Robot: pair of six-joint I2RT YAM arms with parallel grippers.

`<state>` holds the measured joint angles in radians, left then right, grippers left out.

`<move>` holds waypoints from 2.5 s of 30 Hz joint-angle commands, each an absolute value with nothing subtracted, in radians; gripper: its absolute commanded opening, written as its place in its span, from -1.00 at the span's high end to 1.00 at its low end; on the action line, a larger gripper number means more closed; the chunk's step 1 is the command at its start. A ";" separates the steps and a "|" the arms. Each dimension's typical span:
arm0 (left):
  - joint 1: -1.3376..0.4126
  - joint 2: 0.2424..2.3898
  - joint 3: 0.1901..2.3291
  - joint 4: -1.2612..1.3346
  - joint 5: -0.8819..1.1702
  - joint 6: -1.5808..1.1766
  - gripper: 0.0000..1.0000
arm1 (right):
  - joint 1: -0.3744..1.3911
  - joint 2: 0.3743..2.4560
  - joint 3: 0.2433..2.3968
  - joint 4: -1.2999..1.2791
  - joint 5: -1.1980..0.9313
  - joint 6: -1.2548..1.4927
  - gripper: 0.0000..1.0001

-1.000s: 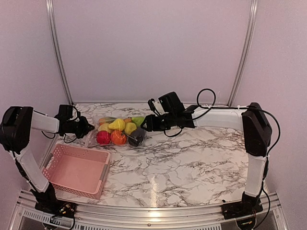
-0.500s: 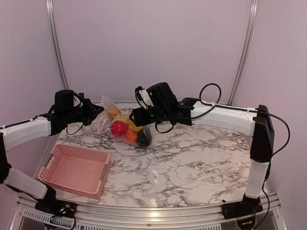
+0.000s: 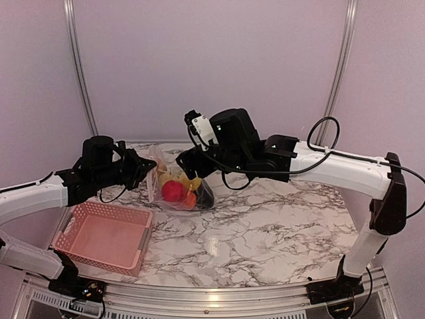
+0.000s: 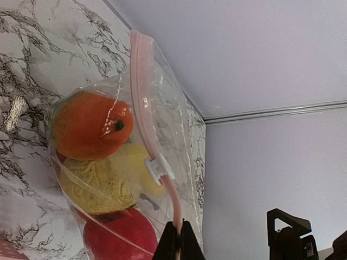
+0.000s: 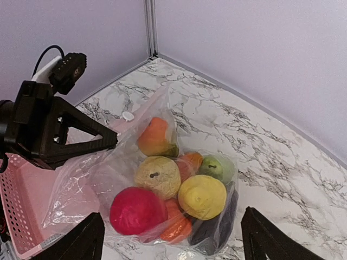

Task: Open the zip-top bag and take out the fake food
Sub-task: Unzip the zipper food storage bag at the center of the board.

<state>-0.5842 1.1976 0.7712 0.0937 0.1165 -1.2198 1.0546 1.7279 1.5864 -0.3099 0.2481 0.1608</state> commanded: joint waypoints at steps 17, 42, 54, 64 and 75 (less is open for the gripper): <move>-0.720 1.304 0.915 0.107 0.036 -1.249 1.00 | 1.246 1.757 1.674 -0.363 0.446 0.011 -0.83; -0.756 1.283 0.944 0.092 0.021 -1.233 1.00 | 1.265 1.908 1.775 -0.474 0.641 0.049 0.68; -0.753 1.211 0.950 -0.033 -0.077 -1.185 0.09 | 1.264 1.904 1.773 -0.487 0.622 0.059 1.00; -0.712 1.166 0.944 -0.155 -0.134 -1.162 0.08 | 1.264 1.893 1.753 -0.476 0.601 0.060 1.00; -0.665 1.216 0.927 -0.080 -0.038 -1.185 0.22 | 1.265 1.883 1.732 -0.465 0.589 0.067 1.00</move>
<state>-0.6788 1.1931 0.9211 -0.1120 -0.0849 -1.1824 1.2594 1.9003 1.7348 -0.4736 0.5915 0.0528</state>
